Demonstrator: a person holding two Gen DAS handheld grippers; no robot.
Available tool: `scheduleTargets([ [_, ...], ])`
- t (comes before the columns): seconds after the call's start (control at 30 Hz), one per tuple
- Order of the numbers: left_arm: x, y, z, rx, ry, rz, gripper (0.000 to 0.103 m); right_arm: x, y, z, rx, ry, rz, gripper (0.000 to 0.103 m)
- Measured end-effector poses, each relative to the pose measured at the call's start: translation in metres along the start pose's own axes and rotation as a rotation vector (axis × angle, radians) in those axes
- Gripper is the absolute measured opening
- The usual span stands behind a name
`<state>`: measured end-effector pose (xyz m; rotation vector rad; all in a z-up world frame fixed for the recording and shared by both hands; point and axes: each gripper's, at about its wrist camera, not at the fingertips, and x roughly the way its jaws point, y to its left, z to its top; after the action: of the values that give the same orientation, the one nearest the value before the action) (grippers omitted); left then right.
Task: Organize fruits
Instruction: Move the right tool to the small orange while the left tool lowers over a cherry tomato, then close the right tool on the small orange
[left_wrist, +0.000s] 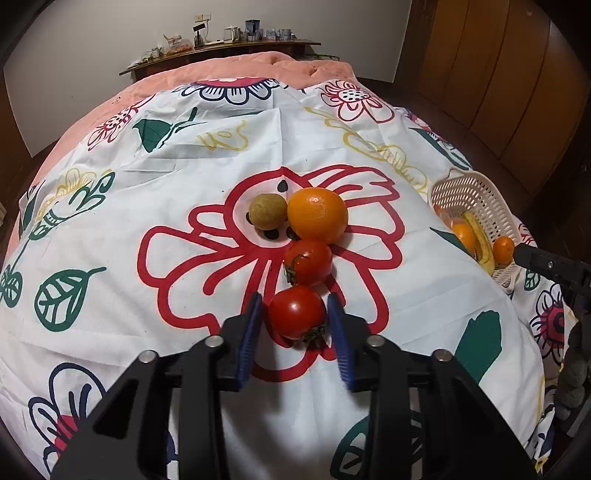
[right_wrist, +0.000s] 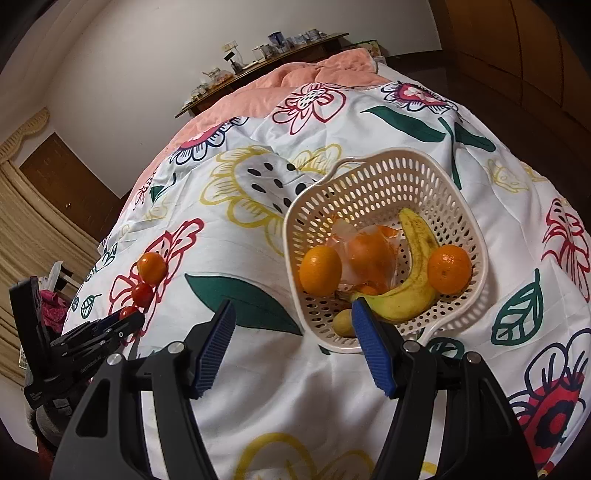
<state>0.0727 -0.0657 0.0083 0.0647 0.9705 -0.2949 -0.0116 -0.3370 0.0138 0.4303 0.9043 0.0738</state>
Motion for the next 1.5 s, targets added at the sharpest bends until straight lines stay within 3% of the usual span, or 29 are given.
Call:
scheduleTargets([
  [0.37,-0.021,0.01,-0.007,-0.041,-0.085,-0.029,0.031,0.004,0.041,0.003,-0.085,0.029,0.053,0.065],
  [0.63,-0.034,0.02,-0.013,-0.069,-0.117,-0.041,0.031,0.033,0.116,0.018,-0.201,0.125,0.156,0.065],
  [0.97,-0.036,0.023,-0.016,-0.074,-0.132,-0.057,0.031,0.086,0.174,0.032,-0.264,0.221,0.115,0.065],
  [1.5,-0.035,0.023,-0.018,-0.08,-0.138,-0.063,0.031,0.12,0.198,0.037,-0.372,0.234,-0.02,0.065],
])
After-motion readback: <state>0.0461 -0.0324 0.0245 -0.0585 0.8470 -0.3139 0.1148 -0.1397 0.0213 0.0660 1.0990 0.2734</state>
